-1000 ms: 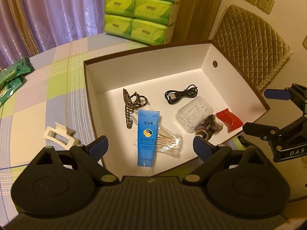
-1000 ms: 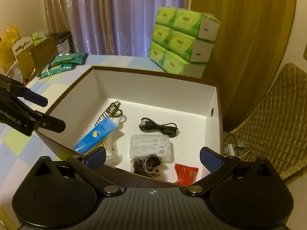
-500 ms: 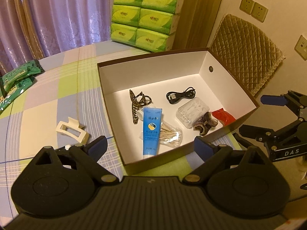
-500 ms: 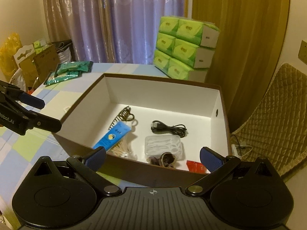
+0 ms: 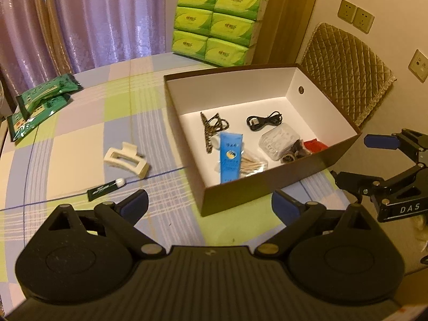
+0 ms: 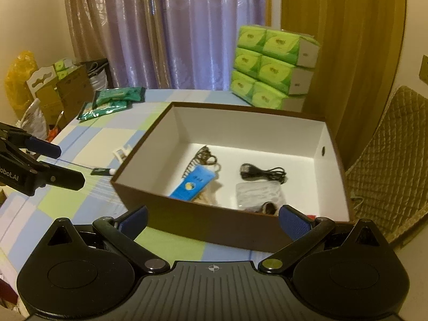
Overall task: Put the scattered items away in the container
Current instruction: 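Withdraw both tools from the box toward the lip gel and clip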
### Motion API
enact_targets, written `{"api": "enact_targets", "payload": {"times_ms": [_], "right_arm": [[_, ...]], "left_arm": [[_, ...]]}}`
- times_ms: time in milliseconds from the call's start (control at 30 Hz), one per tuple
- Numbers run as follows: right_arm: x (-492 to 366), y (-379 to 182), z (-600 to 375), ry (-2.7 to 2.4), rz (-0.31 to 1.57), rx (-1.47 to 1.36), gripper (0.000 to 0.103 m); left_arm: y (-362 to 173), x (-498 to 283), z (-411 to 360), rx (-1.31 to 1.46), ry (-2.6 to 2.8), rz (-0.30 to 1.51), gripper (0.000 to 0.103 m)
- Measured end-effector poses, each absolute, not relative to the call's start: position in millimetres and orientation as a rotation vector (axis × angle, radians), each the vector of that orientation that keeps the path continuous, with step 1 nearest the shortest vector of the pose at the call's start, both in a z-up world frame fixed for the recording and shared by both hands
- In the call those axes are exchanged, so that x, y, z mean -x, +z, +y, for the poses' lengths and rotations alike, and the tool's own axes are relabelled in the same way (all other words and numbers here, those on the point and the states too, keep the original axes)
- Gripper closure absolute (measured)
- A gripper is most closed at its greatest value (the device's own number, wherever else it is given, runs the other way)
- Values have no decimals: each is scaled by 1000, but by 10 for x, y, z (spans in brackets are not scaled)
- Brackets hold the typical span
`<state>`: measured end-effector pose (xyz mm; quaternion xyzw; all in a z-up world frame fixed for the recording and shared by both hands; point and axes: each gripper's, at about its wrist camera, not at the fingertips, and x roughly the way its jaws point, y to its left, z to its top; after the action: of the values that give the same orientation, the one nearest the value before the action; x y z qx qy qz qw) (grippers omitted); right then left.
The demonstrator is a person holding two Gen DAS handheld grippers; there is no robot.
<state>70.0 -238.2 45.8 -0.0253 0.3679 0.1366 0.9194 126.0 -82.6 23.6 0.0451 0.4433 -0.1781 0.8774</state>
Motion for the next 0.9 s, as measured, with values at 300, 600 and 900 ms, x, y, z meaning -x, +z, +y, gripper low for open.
{"api": "enact_targets", "payload": {"times_ms": [300, 600, 900], "right_arm": [[-576, 365, -2002, 305, 775, 33, 2], [-537, 228, -1533, 334, 799, 1, 2], [-589, 97, -1038, 332, 808, -61, 2]], "left_arm": [[229, -1141, -492, -83, -344, 927, 6], [177, -1080, -110, -73, -308, 938, 6], [65, -1079, 397, -58, -248, 954, 6]]}}
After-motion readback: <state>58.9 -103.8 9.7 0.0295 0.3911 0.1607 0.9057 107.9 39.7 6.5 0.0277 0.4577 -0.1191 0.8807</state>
